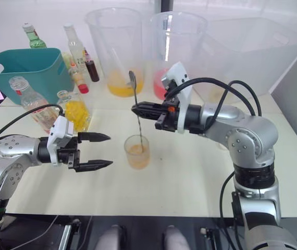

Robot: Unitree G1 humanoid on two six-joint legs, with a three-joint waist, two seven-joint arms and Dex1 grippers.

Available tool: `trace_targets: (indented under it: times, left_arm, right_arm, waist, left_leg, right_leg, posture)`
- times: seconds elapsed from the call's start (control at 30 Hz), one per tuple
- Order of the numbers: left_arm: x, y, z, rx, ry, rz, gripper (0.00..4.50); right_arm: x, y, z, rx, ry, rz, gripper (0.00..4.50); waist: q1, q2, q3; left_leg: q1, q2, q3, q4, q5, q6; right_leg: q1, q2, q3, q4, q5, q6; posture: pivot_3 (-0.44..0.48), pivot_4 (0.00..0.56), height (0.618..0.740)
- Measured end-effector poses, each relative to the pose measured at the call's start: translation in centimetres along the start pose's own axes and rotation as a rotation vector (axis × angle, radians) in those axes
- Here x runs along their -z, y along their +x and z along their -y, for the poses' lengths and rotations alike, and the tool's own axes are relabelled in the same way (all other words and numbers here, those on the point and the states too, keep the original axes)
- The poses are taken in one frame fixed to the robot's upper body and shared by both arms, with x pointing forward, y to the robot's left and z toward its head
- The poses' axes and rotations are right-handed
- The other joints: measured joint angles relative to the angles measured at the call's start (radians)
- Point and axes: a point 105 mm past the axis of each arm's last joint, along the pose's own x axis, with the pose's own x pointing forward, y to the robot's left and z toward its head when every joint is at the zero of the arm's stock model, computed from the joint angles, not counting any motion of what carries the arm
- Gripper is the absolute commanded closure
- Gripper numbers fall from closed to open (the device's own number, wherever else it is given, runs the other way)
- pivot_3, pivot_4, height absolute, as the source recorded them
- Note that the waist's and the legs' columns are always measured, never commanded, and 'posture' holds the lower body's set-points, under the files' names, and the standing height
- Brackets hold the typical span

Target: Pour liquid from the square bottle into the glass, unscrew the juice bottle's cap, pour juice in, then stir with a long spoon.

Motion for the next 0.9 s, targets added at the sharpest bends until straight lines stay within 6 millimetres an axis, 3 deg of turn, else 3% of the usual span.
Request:
trace_targets:
  times: [0.2,0.47,0.63,0.9]
  left_arm:
    - [-0.2,-0.3,0.1,-0.009,0.012,-0.005,0.03]
    - [0.1,-0.4,0.2,-0.012,0.001,-0.008,0.03]
    - [0.2,-0.3,0.2,-0.01,0.003,-0.011,0.03]
    - [0.4,0.3,-0.1,-0.001,0.015,-0.01,0.03]
  right_arm:
    - [-0.2,1.1,0.6,0.004,-0.007,0.042,4.5]
    - [-0.6,2.5,-0.7,-0.073,0.015,0.084,4.5]
    - [-0.9,2.0,-1.8,-0.114,0.021,0.078,4.5]
    - [-2.9,0.2,-1.6,-0.094,-0.007,0.092,4.5]
  waist:
    - [-0.002,0.0,0.0]
    - [0.002,0.0,0.0]
    - [0.002,0.0,0.0]
    - [0.002,0.0,0.0]
  left_leg:
    - [0.0,0.0,0.0,0.0,0.0,0.0]
    - [0.0,0.0,0.0,0.0,0.0,0.0]
    - [0.0,0.0,0.0,0.0,0.0,0.0]
    - [0.0,0.0,0.0,0.0,0.0,0.0]
  right_leg:
    - [0.0,0.0,0.0,0.0,0.0,0.0]
    - [0.0,0.0,0.0,0.0,0.0,0.0]
    - [0.0,0.0,0.0,0.0,0.0,0.0]
    - [0.0,0.0,0.0,0.0,0.0,0.0]
  posture:
    - [0.0,0.15,0.719]
    - [0.0,0.15,0.719]
    - [0.0,0.15,0.719]
    - [0.0,0.15,0.719]
